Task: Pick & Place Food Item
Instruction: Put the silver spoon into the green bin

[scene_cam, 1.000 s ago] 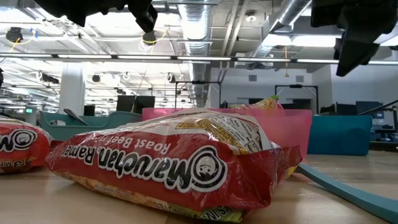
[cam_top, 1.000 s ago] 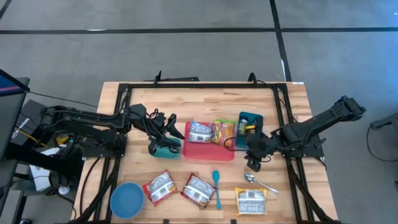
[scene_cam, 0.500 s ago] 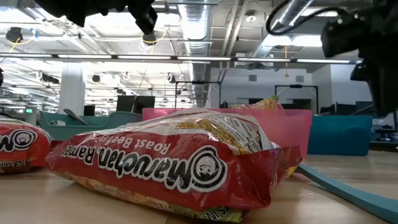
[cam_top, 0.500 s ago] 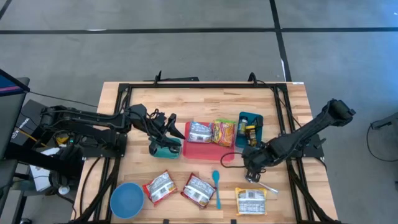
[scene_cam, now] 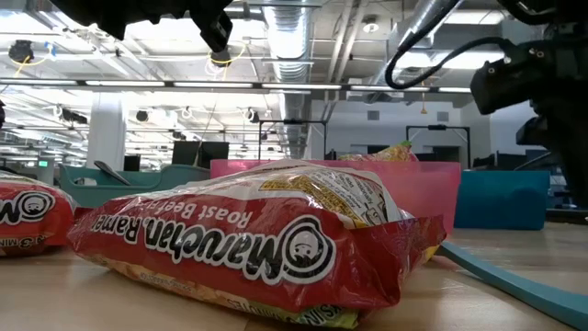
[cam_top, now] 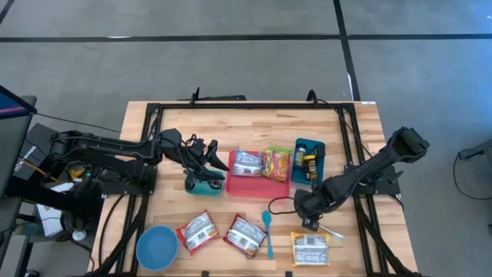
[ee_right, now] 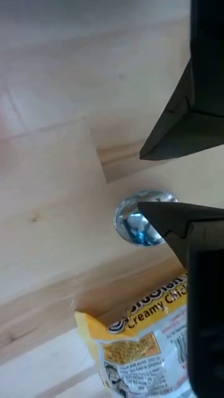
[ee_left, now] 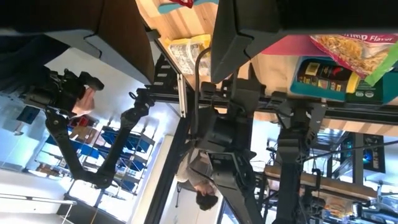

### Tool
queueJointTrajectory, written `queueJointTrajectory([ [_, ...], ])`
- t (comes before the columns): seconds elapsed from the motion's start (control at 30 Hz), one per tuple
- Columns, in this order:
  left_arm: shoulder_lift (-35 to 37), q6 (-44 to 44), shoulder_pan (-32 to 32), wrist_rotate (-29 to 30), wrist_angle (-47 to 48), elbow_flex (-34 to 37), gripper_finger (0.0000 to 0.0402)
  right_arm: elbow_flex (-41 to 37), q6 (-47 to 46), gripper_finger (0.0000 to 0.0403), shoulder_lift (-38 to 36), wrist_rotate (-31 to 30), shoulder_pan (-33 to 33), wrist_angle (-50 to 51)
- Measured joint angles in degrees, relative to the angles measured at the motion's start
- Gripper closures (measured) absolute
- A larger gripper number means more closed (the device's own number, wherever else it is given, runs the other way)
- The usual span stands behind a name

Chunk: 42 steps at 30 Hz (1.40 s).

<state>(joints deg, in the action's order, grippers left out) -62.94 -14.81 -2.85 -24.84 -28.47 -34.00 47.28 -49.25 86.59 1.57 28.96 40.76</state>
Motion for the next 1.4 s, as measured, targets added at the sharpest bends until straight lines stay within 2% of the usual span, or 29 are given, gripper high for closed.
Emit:
queueJointTrajectory([
  [0.53,0.0,0.0,0.0,0.9,0.2,0.0,0.0247,0.0,-7.2,0.0339,0.0,0.0,5.5,-1.2],
  [0.83,0.0,0.0,0.0,0.9,0.2,0.0,0.0247,0.0,-10.8,0.0398,0.0,-1.7,6.7,-3.9],
  [1.0,0.0,0.0,0.0,0.9,0.2,0.0,0.0247,0.0,-12.8,0.0397,0.0,-1.8,6.7,-3.8],
  [1.27,0.0,0.0,0.0,0.9,0.2,0.0,0.0247,0.0,-12.9,0.0402,6.6,-1.3,6.7,-3.3],
  [1.4,0.0,0.0,0.0,0.9,0.2,0.0,0.0247,0.2,-12.9,0.0402,7.3,-1.4,6.6,-3.1],
])
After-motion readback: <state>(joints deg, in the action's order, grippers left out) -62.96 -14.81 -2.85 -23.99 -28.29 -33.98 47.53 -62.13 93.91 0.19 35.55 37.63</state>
